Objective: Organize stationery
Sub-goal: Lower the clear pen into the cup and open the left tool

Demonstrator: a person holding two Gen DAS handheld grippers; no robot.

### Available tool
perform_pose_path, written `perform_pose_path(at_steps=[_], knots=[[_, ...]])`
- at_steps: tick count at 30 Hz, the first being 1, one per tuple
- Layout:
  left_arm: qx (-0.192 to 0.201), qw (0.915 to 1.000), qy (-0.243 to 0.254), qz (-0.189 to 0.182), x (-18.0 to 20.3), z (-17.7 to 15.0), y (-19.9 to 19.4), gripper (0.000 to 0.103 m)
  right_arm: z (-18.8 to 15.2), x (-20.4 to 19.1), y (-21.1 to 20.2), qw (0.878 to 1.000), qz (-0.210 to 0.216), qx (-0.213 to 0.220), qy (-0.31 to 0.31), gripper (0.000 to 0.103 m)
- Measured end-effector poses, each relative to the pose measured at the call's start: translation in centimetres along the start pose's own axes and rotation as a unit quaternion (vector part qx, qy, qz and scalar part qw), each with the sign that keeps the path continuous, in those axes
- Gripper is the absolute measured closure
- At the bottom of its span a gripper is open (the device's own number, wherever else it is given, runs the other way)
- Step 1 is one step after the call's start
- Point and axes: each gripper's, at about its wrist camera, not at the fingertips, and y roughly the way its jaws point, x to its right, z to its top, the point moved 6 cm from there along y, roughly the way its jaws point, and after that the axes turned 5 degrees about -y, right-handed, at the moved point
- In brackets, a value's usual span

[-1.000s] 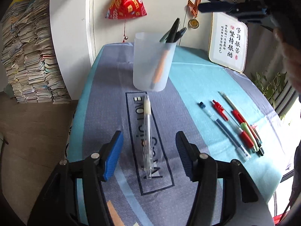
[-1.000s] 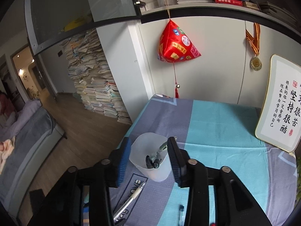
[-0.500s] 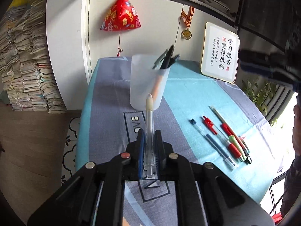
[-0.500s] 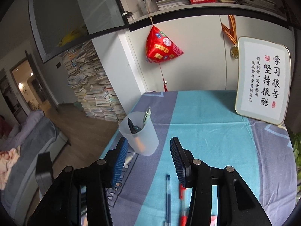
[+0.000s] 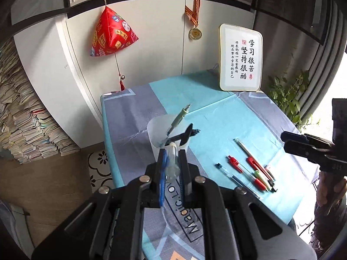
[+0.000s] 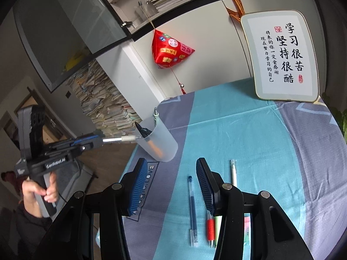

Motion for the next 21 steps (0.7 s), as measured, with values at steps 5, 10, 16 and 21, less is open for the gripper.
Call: perform_pose_path(at_steps=[5, 10, 16, 21], knots=[[-0.006, 0.9996, -0.003, 0.028, -0.8, 2.6, 1.6, 0.093, -0.3, 1.1, -0.9, 1.000, 0.008, 0.012, 0.025, 0.056], [0.001, 0.9977, -0.041, 0.054, -1.8, 2.5, 2.0, 0.047, -1.3, 2.0, -0.7, 1.000, -0.016, -0.005, 0.020, 0.033], [0.064, 0.9946, -0.052, 0.062, -0.6, -0.7, -0.8, 0.026, -3.6, 4.2, -0.8, 0.994, -0.102, -0.025, -0.027, 0.028], [0.096, 0.9914, -0.031, 0.083, 2.4, -4.8, -1.1, 0.020, -6.6, 6.6, 0.3, 0.988, -0.124, -0.083, -0.030, 0.028]])
